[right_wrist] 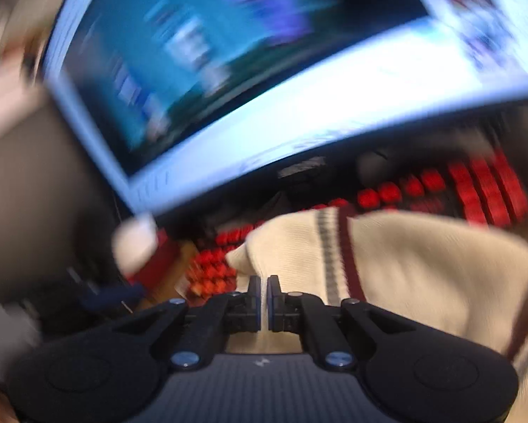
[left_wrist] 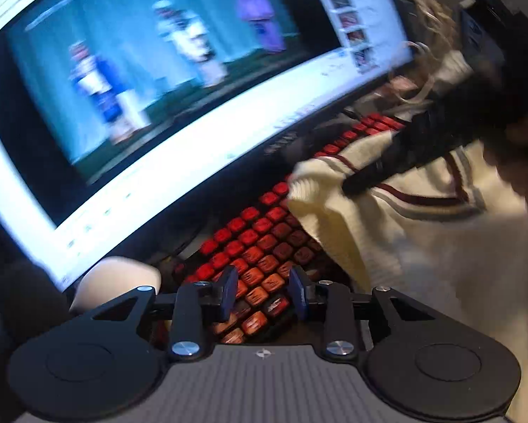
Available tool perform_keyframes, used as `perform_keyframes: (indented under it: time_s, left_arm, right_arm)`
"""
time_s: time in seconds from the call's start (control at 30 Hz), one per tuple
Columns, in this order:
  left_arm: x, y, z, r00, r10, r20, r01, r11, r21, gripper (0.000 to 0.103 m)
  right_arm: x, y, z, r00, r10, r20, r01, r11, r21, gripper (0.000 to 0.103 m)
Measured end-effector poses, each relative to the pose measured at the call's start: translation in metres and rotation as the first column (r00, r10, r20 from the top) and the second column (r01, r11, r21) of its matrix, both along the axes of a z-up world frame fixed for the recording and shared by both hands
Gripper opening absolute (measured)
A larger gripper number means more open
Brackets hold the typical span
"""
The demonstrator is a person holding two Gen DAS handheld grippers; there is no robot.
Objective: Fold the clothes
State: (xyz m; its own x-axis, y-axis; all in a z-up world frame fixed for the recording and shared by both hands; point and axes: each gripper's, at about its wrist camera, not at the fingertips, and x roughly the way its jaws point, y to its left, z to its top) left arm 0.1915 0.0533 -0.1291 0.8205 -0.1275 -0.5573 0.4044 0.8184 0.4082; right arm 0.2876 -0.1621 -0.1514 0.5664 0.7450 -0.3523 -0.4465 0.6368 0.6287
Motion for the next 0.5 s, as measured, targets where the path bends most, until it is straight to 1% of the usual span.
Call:
perform_keyframes:
  time_s: [0.03,0.07,0.1,0.2,0.23,0.27,0.3,0.43,0.5]
  left_arm:
    - [0.002,-0.003,-0.002,1.0,-0.017,-0.005,0.017,1.0,-0.014,0.033]
    - [0.005,-0.005,-0.003,0.999,-0.035,-0.01,0.035,0.999,-0.029,0.033]
    - [0.008,-0.006,-0.004,0.999,-0.049,-0.019,0.048,0.997,-0.066,0.033]
    - [0.019,-0.004,-0.002,0.996,-0.073,-0.054,0.06,0.976,-0.21,0.033]
    - [0.023,-0.004,-0.001,0.995,-0.075,-0.067,0.057,0.967,-0.247,0.033]
    - [0.025,-0.005,0.0,0.994,-0.081,-0.074,0.058,0.962,-0.267,0.033]
    - [0.027,-0.007,0.001,0.993,-0.085,-0.076,0.062,0.961,-0.268,0.033]
    - [0.04,-0.019,-0.004,0.994,-0.055,-0.092,0.034,0.976,-0.215,0.033]
    - [0.047,-0.022,-0.006,0.994,-0.054,-0.09,0.034,0.976,-0.213,0.032]
  right_arm:
    - [0.001,-0.011,-0.004,1.0,0.001,-0.029,0.001,0.998,0.062,0.002]
    - [0.002,-0.018,-0.008,0.999,-0.004,-0.042,0.007,0.996,0.093,0.002]
    - [0.002,-0.024,-0.011,0.999,-0.008,-0.052,0.014,0.993,0.117,0.002]
    - [0.0,-0.03,-0.017,0.998,-0.006,-0.064,0.016,0.989,0.149,0.002]
    - [0.0,-0.032,-0.019,0.998,-0.004,-0.068,0.015,0.987,0.161,0.002]
    - [0.0,-0.034,-0.02,0.998,-0.001,-0.07,0.013,0.985,0.172,0.002]
    - [0.0,-0.035,-0.021,0.997,0.003,-0.073,0.01,0.983,0.182,0.002]
    - [0.002,-0.037,-0.02,0.997,0.021,-0.077,-0.004,0.977,0.214,0.002]
    - [0.002,-0.036,-0.019,0.997,0.027,-0.076,-0.01,0.975,0.221,0.002]
